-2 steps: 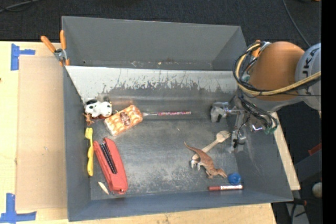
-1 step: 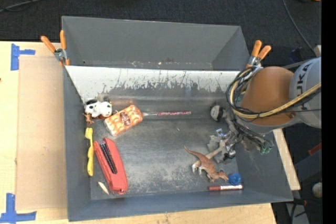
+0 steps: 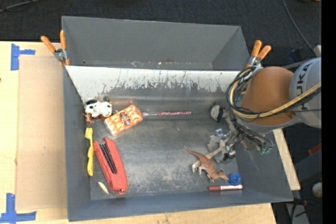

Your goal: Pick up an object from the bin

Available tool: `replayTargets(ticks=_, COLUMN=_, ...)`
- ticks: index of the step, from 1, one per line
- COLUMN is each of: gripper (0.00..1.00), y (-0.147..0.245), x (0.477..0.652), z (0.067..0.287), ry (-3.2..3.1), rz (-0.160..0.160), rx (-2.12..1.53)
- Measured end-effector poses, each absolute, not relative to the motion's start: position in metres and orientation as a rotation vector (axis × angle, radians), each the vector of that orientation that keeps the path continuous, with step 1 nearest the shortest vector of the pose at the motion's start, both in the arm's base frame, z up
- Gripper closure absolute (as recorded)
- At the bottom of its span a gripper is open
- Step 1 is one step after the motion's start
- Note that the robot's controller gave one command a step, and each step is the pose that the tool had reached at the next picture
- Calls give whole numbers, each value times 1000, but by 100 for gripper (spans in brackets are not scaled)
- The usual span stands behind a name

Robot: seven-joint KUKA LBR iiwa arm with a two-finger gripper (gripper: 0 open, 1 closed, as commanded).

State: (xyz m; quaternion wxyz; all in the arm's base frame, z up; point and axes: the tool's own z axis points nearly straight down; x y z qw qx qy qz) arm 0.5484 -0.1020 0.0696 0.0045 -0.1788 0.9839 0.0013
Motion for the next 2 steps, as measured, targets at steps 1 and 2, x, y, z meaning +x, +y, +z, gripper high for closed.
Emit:
replayTargets(ticks=1, gripper=100, y=-104, x=543, z=70, ry=2902, rz=0, rx=-1169)
replayTargets(ticks=2, gripper=100, y=-88, x=548, z=70, ry=2824, rz=-1, rx=-1348)
